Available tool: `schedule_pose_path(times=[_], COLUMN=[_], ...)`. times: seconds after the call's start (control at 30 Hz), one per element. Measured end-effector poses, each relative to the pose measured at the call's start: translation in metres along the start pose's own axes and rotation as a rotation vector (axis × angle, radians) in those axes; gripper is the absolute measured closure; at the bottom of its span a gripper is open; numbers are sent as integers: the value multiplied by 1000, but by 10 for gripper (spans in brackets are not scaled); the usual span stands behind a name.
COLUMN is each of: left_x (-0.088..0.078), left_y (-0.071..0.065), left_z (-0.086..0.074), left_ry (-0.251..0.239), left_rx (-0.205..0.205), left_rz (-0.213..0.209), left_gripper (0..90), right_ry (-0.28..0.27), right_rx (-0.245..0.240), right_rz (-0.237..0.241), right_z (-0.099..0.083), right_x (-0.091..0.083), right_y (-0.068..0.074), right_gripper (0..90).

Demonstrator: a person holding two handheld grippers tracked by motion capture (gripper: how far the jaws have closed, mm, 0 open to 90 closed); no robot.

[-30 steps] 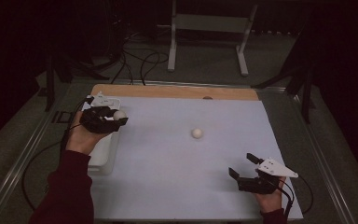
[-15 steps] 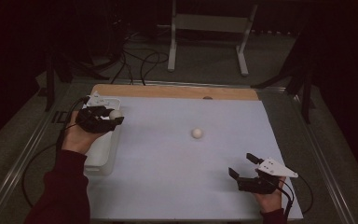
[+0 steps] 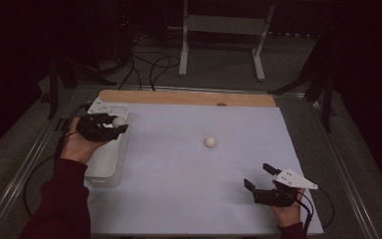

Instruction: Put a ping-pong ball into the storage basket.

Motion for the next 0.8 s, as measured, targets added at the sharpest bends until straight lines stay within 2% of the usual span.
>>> schedule_pose_path(times=[0.4, 0.8], left_x=[-6, -13], left_y=[13, 27], left_z=[-6, -14], left_ry=[14, 35], left_rx=[-14, -33], left_rz=[32, 83], left_gripper=[513, 513], right_ry=[0, -1], right_rx=[2, 3], right_rz=[0, 0], right_z=[0, 0], right_x=[0, 0], right_y=[0, 0], right_gripper=[81, 81])
Point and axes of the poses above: each handheld gripper's, and its own axes: x roughly forward along the jaws, z roughly out of its top, y roughly to its left, the point moved 8 cm from there along x, roughly forward along the jaws, and after that the axes turned 14 degrees about -y, right-handed, at the moved point
